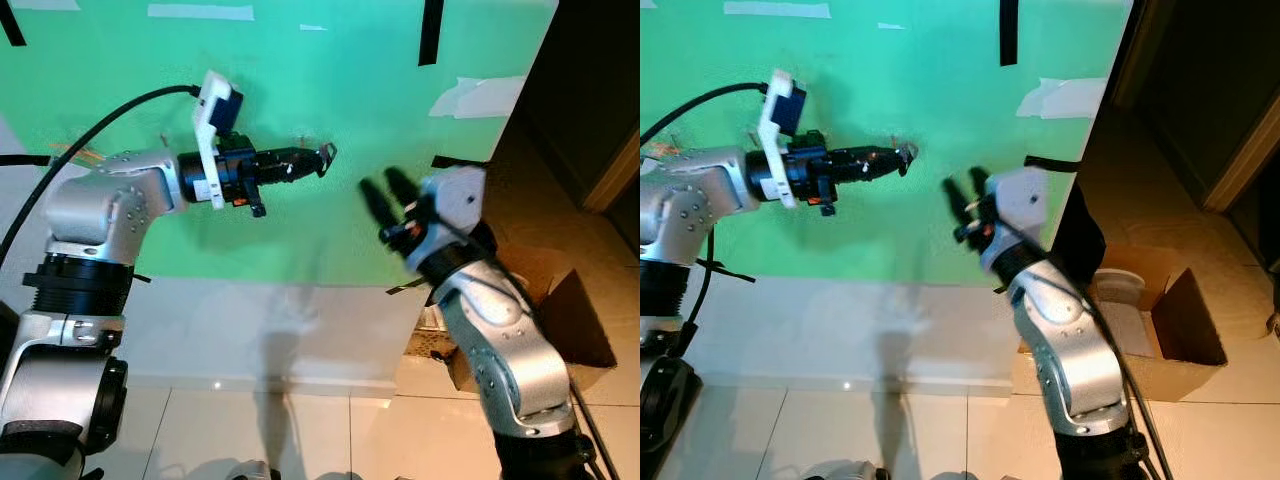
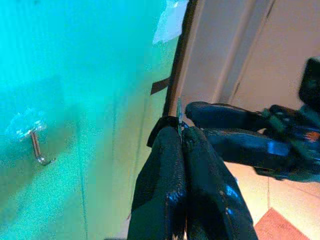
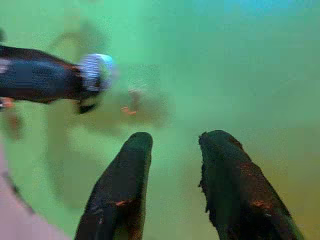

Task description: Hang keys on a hook

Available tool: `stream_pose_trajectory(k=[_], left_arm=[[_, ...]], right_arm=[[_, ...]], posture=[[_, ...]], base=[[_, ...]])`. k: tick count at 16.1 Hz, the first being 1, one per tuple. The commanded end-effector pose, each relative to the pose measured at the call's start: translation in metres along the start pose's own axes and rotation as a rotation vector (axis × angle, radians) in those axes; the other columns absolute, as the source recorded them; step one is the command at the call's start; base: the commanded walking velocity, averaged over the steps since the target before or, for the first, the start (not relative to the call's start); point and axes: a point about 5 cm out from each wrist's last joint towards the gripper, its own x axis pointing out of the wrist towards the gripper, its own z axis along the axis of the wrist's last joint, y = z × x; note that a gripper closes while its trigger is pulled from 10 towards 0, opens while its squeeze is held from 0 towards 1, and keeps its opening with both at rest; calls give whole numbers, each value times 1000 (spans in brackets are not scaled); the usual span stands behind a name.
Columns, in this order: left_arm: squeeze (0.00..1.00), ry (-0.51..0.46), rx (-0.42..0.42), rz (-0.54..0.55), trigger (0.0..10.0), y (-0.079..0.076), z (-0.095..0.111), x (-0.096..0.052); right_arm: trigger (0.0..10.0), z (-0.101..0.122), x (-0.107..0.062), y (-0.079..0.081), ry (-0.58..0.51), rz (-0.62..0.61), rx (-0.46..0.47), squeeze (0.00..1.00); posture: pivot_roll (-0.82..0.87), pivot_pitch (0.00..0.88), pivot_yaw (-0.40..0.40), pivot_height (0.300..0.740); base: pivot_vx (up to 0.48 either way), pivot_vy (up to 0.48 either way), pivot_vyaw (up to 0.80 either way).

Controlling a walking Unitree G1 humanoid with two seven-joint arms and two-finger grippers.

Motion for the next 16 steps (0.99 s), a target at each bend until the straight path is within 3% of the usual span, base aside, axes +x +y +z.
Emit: stream_pose_trajectory(k=[1, 2, 4, 9, 10, 16], left_arm=[[0, 8, 22, 9, 10000, 0, 1, 4], [0, 3, 25, 2, 10000, -2, 0, 12], [0, -9, 19, -12, 10000, -5, 0, 17], [0, -21, 5, -34, 10000, -9, -1, 20], [0, -21, 4, -33, 10000, -10, -1, 21], [0, -17, -3, -47, 10000, -12, -3, 22]], right_arm=[[10000, 6, 0, 6, -20, 40, 15, 1000], [10000, 7, 0, 14, -30, 83, 84, 1000], [10000, 7, 0, 18, -30, 102, 126, 1000], [10000, 2, 1, 16, 9, 63, 132, 1000], [10000, 2, 1, 17, 13, 71, 146, 0], [10000, 5, 1, 20, 5, 86, 193, 0]], posture=[[29, 0, 6, 740], [23, 0, 12, 740], [21, 0, 15, 740], [21, 0, 14, 740], [22, 0, 13, 740], [22, 0, 9, 740]], base=[[0, 0, 0], [0, 0, 0], [0, 0, 0], [0, 0, 0], [0, 0, 0], [0, 0, 0]])
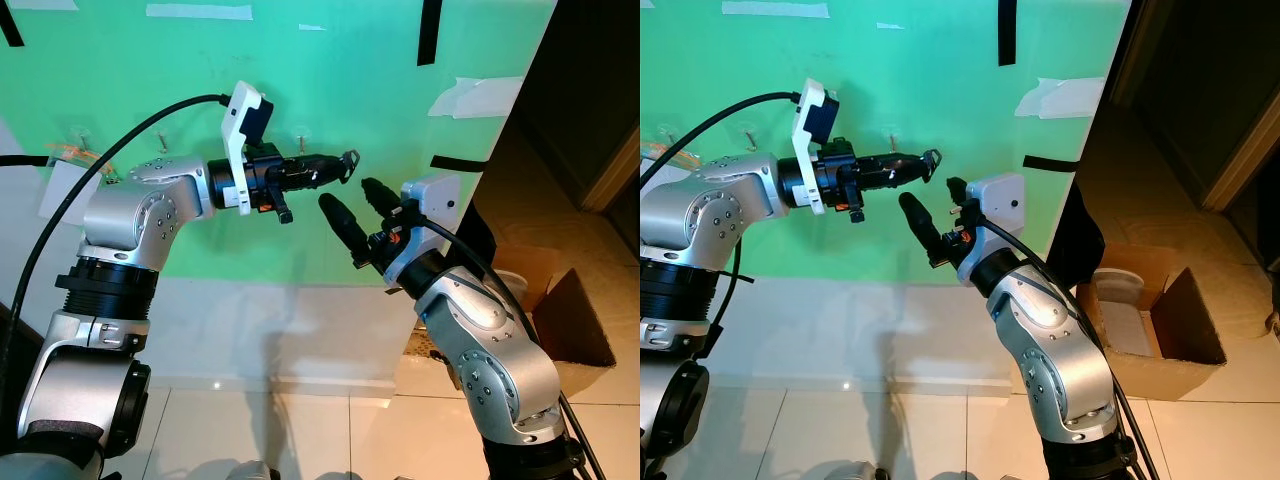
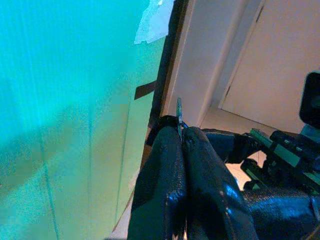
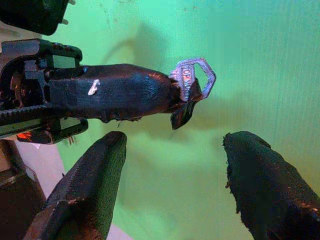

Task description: Hang keys on a hook

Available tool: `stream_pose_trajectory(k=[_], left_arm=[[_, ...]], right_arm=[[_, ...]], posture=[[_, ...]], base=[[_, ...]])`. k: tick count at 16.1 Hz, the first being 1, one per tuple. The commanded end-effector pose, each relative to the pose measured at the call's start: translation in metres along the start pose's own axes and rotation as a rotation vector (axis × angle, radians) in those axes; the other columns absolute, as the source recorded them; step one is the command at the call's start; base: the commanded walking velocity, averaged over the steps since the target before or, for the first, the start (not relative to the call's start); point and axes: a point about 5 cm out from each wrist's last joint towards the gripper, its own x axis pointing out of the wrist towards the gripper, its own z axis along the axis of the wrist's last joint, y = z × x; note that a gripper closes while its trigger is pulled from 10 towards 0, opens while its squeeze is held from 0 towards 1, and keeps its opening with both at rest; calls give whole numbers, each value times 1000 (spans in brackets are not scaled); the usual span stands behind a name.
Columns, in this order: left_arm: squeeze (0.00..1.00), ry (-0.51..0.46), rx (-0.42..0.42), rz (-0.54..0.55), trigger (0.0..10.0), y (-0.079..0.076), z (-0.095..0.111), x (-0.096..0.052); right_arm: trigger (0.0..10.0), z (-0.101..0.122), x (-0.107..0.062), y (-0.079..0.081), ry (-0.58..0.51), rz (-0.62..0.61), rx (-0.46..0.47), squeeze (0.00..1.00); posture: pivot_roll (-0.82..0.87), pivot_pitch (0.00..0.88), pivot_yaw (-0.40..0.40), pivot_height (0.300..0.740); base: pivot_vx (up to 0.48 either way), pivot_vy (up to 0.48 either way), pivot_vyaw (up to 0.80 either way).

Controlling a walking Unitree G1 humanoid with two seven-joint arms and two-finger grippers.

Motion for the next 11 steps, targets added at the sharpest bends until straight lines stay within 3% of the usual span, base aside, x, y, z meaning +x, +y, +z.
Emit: stream_pose_trajectory(k=[1, 11], left_arm=[[0, 4, 12, -14, 10000, -3, 1, 1], [0, 21, 11, -46, 10000, -8, 0, 3]], right_arm=[[10000, 5, -1, 0, -21, -1, 18, 0], [10000, 10, 3, -5, -50, -40, 63, 0]], posture=[[22, 0, 9, 740], [22, 0, 15, 740]], base=[[0, 0, 0], [0, 0, 0]])
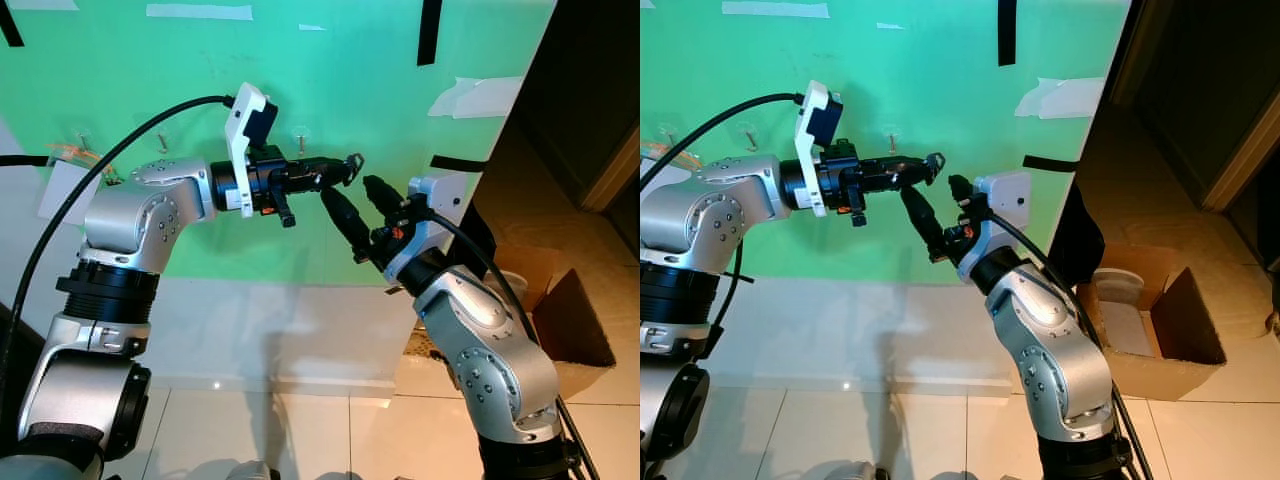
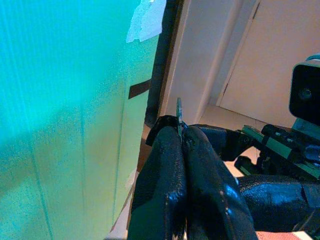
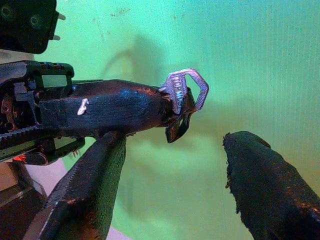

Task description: Hang keys on a hook

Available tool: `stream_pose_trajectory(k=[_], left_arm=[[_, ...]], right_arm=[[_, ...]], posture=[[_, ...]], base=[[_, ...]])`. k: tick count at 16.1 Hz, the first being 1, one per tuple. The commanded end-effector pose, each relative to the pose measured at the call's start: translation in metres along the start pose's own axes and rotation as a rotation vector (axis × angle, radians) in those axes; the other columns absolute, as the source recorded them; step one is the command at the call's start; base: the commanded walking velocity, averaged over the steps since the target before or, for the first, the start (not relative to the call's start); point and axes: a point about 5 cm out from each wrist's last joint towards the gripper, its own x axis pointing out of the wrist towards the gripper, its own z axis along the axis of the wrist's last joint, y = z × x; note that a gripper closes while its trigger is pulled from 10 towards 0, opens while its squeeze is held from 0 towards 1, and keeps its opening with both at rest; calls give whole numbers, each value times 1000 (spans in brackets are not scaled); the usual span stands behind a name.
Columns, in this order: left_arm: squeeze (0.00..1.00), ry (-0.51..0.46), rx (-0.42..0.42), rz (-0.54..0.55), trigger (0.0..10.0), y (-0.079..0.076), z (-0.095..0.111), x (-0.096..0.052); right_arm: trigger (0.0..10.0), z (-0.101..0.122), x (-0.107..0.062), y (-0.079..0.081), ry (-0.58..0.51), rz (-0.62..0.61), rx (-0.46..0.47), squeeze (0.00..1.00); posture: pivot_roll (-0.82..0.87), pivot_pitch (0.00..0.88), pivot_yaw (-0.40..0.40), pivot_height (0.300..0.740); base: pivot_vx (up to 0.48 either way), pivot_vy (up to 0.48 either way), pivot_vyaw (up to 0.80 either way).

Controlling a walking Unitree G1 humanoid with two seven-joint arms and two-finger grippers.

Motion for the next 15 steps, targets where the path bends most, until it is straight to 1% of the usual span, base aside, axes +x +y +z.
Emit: stream_pose_trajectory(k=[1, 2, 3, 4, 5, 6, 15], left_arm=[[0, 12, 4, -35, 10000, -4, 0, 1], [0, 14, 3, -37, 10000, -4, 0, 1], [0, 14, 2, -37, 10000, -4, 0, 1], [0, 15, 2, -37, 10000, -4, 0, 1], [0, 15, 2, -37, 10000, -4, 0, 1], [0, 15, 2, -37, 10000, -4, 0, 0], [0, 17, 5, -33, 10000, -3, 1, -2]], right_arm=[[9333, 9, 2, -5, -35, -32, 7, 0], [5333, 9, 2, -6, -41, -39, 10, 0], [3608, 9, 2, -6, -44, -41, 11, 0], [1098, 10, 2, -6, -50, -41, 11, 0], [235, 10, 3, -6, -51, -41, 10, 0], [0, 11, 3, -6, -58, -38, 9, 0], [0, 12, 2, -9, -73, -51, 6, 0]], posture=[[22, 0, 15, 740], [22, 0, 15, 740], [22, 0, 14, 740], [23, 0, 14, 740], [23, 0, 14, 740], [23, 0, 14, 740], [22, 0, 16, 740]], base=[[0, 0, 0], [0, 0, 0], [0, 0, 0], [0, 0, 0], [0, 0, 0], [0, 0, 0], [0, 0, 0]])
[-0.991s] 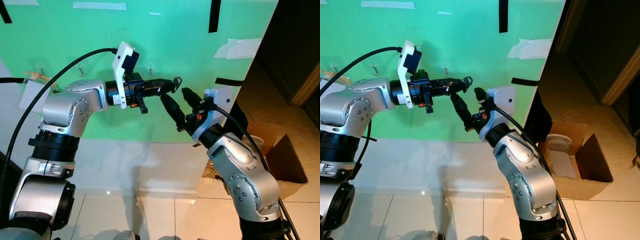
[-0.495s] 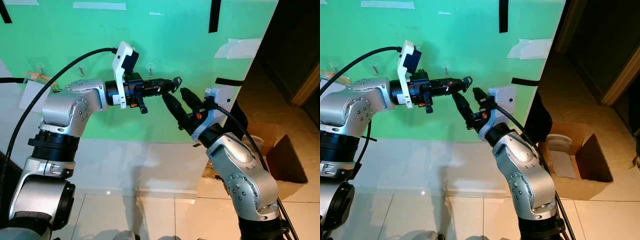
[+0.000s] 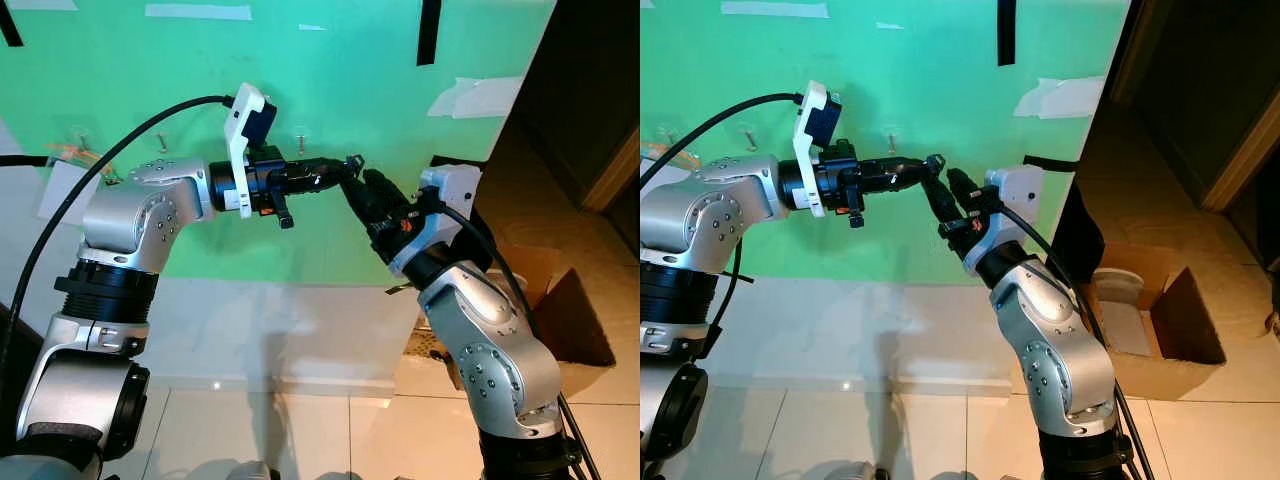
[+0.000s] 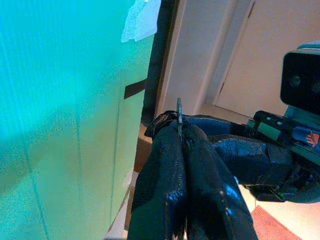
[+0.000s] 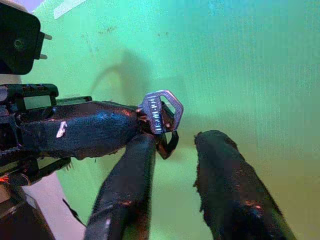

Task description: Hang keys on a hook

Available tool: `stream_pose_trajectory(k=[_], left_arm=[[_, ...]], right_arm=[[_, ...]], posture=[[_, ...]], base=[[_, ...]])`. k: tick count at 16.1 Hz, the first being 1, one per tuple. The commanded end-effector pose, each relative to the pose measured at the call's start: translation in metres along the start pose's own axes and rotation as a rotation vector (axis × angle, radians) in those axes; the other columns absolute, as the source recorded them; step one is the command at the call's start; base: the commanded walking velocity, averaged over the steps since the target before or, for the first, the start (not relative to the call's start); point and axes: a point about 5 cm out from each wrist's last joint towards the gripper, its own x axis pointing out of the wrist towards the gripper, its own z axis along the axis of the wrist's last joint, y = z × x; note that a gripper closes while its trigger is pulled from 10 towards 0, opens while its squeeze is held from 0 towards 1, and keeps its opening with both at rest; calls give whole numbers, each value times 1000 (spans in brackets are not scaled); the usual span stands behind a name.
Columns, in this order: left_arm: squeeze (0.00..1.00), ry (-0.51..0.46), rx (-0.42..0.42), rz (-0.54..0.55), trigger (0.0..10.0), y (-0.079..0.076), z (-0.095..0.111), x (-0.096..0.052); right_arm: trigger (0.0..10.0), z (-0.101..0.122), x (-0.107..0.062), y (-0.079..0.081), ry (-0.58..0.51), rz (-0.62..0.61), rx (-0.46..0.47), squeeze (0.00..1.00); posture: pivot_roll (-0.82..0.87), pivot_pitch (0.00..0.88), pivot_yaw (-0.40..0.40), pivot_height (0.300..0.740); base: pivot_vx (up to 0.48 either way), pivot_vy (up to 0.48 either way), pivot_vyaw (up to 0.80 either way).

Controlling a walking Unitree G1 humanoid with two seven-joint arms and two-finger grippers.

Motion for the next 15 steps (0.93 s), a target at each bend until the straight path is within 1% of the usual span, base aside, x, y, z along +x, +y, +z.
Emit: stream_pose_trajectory(k=[1, 5, 9, 10, 11, 15], left_arm=[[0, 14, 3, -16, 10000, -2, 0, -1], [0, 8, 2, -4, 10000, -1, 1, -2], [0, 7, -21, 24, 10000, 1, 1, -2], [263, 1, -37, 28, 10000, 2, 2, -3], [1000, -9, -48, 35, 10000, 3, 4, -3], [1000, -13, -48, 33, 10000, 2, 4, -5]], right_arm=[[0, 6, 1, -4, -33, -22, -7, 0], [0, 6, 1, -4, -29, -19, -19, 0], [0, 7, 0, -6, -30, -15, -27, 0], [0, 7, 0, -6, -30, -14, -28, 0], [0, 7, 0, -6, -29, -13, -29, 0], [0, 7, 0, -7, -27, -12, -32, 0]], posture=[[22, 0, 15, 740], [23, 0, 12, 740], [23, 0, 10, 740], [23, 0, 10, 740], [23, 0, 10, 740], [22, 0, 8, 740]], base=[[0, 0, 0], [0, 0, 0], [0, 0, 0], [0, 0, 0], [0, 0, 0], [0, 0, 0]])
